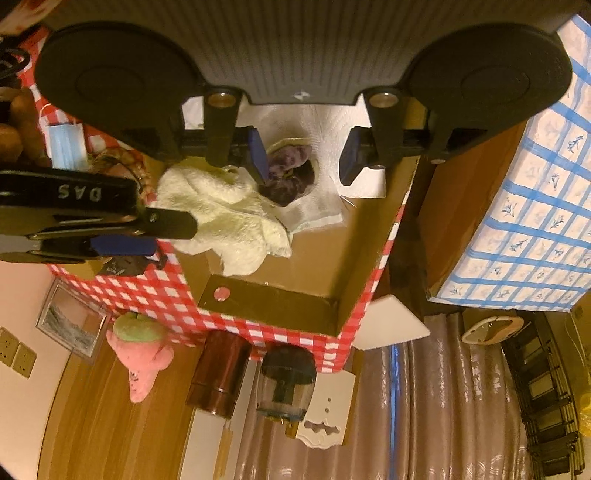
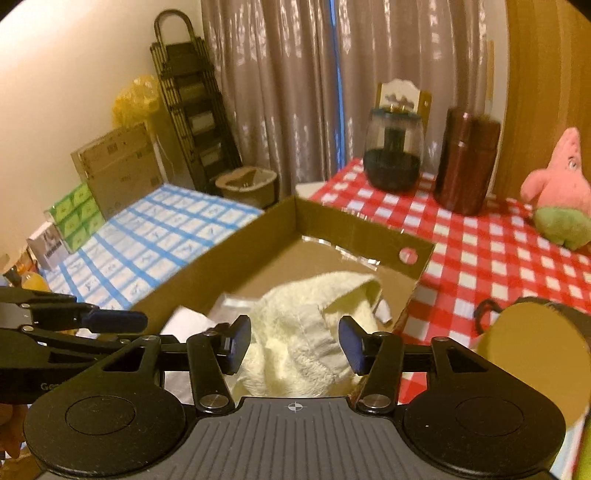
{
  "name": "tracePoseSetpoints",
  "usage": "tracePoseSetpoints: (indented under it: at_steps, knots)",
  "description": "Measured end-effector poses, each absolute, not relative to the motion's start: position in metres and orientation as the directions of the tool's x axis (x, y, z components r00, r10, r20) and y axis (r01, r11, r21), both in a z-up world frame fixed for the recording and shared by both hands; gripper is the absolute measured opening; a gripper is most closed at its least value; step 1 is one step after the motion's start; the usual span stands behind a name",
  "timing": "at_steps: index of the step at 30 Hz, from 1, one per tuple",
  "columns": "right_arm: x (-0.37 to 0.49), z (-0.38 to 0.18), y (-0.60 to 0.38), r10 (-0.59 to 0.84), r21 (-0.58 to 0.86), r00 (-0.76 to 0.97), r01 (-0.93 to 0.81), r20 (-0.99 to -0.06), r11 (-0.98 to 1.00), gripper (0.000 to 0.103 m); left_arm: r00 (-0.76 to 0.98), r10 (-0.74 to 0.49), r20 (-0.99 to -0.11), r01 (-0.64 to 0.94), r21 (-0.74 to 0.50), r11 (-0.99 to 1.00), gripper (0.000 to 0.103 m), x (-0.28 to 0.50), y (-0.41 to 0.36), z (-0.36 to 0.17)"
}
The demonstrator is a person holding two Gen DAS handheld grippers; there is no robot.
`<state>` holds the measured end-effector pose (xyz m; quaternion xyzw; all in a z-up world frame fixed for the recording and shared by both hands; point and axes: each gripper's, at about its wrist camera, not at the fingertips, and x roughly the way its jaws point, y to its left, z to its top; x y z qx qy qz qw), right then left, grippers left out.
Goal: Organize soft objects
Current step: 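Drop the hair tie into the box with the left tool while the right tool drops the towel, then move both open tools back toward the blue mask beside the nut jar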
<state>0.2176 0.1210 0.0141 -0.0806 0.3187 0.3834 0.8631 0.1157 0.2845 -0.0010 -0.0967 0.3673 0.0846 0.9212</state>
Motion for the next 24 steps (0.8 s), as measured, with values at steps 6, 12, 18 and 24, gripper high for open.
tracePoseSetpoints:
  at_steps: [6,12,18,24]
  knots:
    - [0.188,0.046,0.091,0.620,0.083,0.550,-0.707,-0.560,0.702,0.053,0.740,0.094,-0.666,-0.229,-0.117,0.966,0.042,0.095,0.269,0.021]
    - [0.157,0.071,0.046,0.610,0.092,0.601,-0.669,-0.517,0.738,0.055,0.770,0.082,-0.633,-0.222,-0.146,0.964,0.049,0.072,0.242,0.042]
    - [0.130,0.081,-0.003,0.560,0.074,0.658,-0.613,-0.504,0.787,0.057,0.797,0.064,-0.600,-0.196,-0.157,0.968,0.055,0.057,0.210,0.063]
    - [0.116,0.084,-0.049,0.518,0.120,0.688,-0.539,-0.508,0.834,0.062,0.814,0.032,-0.580,-0.158,-0.169,0.973,0.064,0.050,0.181,0.077]
